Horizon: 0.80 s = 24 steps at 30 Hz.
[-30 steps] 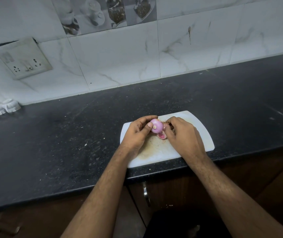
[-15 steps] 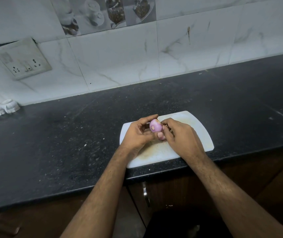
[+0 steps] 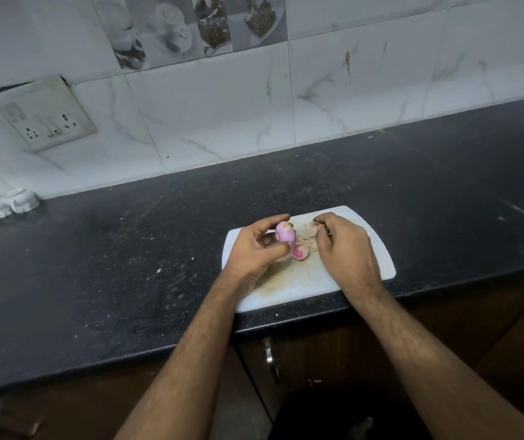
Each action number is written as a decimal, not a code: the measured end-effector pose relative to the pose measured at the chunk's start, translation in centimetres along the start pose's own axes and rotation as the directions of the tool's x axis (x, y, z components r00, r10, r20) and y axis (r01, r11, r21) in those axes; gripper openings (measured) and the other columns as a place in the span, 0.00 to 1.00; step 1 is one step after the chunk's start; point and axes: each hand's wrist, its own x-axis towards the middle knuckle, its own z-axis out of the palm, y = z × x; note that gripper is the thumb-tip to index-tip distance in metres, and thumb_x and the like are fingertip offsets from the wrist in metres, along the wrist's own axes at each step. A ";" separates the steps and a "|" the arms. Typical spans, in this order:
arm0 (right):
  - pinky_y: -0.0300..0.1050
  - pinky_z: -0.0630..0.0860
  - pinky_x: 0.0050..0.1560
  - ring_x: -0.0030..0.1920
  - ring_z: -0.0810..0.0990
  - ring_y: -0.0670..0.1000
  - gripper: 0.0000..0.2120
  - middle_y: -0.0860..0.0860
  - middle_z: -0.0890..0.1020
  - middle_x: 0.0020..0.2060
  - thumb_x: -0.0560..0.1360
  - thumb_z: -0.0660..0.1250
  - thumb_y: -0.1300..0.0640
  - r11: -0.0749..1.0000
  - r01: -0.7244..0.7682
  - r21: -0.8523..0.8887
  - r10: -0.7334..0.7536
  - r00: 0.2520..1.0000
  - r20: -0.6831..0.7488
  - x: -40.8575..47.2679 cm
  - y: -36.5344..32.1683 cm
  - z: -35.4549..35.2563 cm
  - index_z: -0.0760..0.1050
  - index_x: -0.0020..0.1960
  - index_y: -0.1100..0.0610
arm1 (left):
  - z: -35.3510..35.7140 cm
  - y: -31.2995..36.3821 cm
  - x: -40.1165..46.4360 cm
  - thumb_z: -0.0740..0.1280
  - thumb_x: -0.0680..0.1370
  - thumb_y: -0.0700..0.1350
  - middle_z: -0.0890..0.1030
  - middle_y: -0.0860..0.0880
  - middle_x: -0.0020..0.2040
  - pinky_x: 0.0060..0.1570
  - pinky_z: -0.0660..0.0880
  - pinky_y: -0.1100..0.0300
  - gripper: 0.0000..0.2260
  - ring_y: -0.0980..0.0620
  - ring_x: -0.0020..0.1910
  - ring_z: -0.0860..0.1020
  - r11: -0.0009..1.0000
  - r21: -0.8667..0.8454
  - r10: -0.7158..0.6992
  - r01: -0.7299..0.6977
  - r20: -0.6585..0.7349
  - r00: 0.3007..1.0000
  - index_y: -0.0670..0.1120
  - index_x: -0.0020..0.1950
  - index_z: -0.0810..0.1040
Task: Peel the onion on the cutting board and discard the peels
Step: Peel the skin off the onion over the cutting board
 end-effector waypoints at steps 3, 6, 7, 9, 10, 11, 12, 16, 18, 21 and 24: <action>0.51 0.79 0.54 0.57 0.80 0.49 0.18 0.45 0.80 0.62 0.81 0.61 0.59 0.992 0.086 -0.093 -0.075 0.991 0.113 0.0 -0.3 0.1 0.76 0.69 0.52 | 0.0 -0.1 0.1 0.77 0.73 0.32 0.86 0.41 0.60 0.57 0.82 0.56 0.23 0.48 0.55 0.85 1.000 -0.015 0.013 -0.013 -0.002 1.000 0.44 0.67 0.81; 0.50 0.78 0.55 0.61 0.76 0.47 0.18 0.44 0.78 0.62 0.79 0.60 0.57 0.985 0.137 -0.101 -0.120 0.979 0.164 -0.1 -0.4 0.0 0.77 0.68 0.52 | 0.0 0.0 0.1 0.77 0.70 0.34 0.85 0.40 0.60 0.56 0.82 0.56 0.24 0.47 0.55 0.84 0.999 -0.026 0.028 -0.028 -0.009 1.000 0.43 0.65 0.80; 0.50 0.78 0.55 0.60 0.76 0.46 0.18 0.43 0.78 0.61 0.79 0.60 0.56 0.985 0.146 -0.087 -0.131 0.979 0.156 -0.2 -0.4 0.0 0.78 0.67 0.52 | 0.0 0.0 0.1 0.77 0.69 0.34 0.84 0.39 0.61 0.55 0.82 0.56 0.24 0.48 0.55 0.84 0.999 -0.026 0.033 -0.033 -0.009 0.999 0.42 0.65 0.80; 0.48 0.78 0.52 0.55 0.78 0.45 0.16 0.42 0.79 0.59 0.80 0.61 0.54 0.986 0.161 -0.044 -0.154 0.979 0.133 -0.3 -0.4 0.0 0.78 0.65 0.52 | 0.0 -0.1 0.1 0.78 0.68 0.33 0.84 0.38 0.61 0.57 0.82 0.53 0.24 0.49 0.53 0.84 0.999 -0.006 0.042 -0.042 -0.007 0.999 0.42 0.64 0.81; 0.47 0.78 0.50 0.51 0.79 0.44 0.15 0.42 0.79 0.58 0.80 0.61 0.52 0.985 0.169 -0.030 -0.164 0.978 0.126 -0.3 -0.4 0.0 0.78 0.64 0.52 | -0.1 -0.2 0.2 0.78 0.69 0.31 0.84 0.38 0.61 0.58 0.83 0.50 0.24 0.50 0.53 0.84 0.999 0.011 0.046 -0.046 -0.004 0.999 0.43 0.63 0.81; 0.46 0.77 0.48 0.48 0.79 0.45 0.14 0.42 0.79 0.56 0.82 0.61 0.50 0.984 0.175 -0.030 -0.171 0.977 0.124 -0.4 -0.4 0.0 0.78 0.63 0.51 | -0.1 -0.2 0.2 0.78 0.69 0.30 0.84 0.39 0.60 0.60 0.82 0.48 0.24 0.50 0.52 0.84 0.998 0.028 0.050 -0.049 -0.002 0.999 0.43 0.63 0.82; 0.46 0.77 0.46 0.46 0.79 0.45 0.14 0.42 0.80 0.54 0.82 0.61 0.47 0.982 0.182 -0.038 -0.176 0.976 0.127 -0.4 -0.4 0.1 0.78 0.63 0.51 | -0.2 -0.3 0.2 0.77 0.70 0.28 0.84 0.39 0.60 0.59 0.82 0.48 0.23 0.50 0.52 0.84 0.998 0.039 0.053 -0.053 0.002 0.999 0.43 0.63 0.82; 0.47 0.78 0.45 0.44 0.79 0.46 0.18 0.42 0.81 0.51 0.82 0.60 0.39 0.978 0.192 -0.077 -0.178 0.971 0.157 -0.5 -0.4 0.0 0.78 0.63 0.49 | -0.2 -0.3 0.2 0.76 0.70 0.25 0.86 0.41 0.59 0.60 0.82 0.50 0.24 0.49 0.54 0.84 0.996 0.062 0.071 -0.071 0.015 0.997 0.43 0.63 0.83; 0.46 0.77 0.45 0.45 0.79 0.46 0.17 0.42 0.82 0.50 0.81 0.61 0.40 0.977 0.195 -0.088 -0.178 0.969 0.170 -0.4 -0.5 0.0 0.78 0.62 0.48 | -0.3 -0.3 0.2 0.75 0.69 0.25 0.86 0.42 0.59 0.62 0.82 0.47 0.25 0.49 0.55 0.84 0.993 0.085 0.079 -0.080 0.023 0.997 0.44 0.63 0.84; 0.46 0.77 0.43 0.44 0.80 0.47 0.13 0.43 0.83 0.47 0.81 0.62 0.44 0.974 0.203 -0.098 -0.184 0.968 0.172 -0.5 -0.5 0.0 0.80 0.59 0.48 | -0.3 -0.3 0.2 0.74 0.68 0.24 0.86 0.44 0.60 0.63 0.80 0.48 0.26 0.50 0.57 0.83 0.990 0.106 0.091 -0.093 0.026 0.996 0.44 0.63 0.84; 0.47 0.79 0.44 0.43 0.80 0.47 0.11 0.43 0.83 0.46 0.81 0.64 0.46 0.977 0.197 -0.086 -0.180 0.968 0.173 -0.5 -0.5 -0.1 0.81 0.57 0.48 | -0.3 -0.2 0.1 0.72 0.69 0.22 0.86 0.44 0.60 0.62 0.81 0.52 0.27 0.51 0.57 0.83 0.991 0.097 0.088 -0.090 0.025 0.996 0.41 0.63 0.84</action>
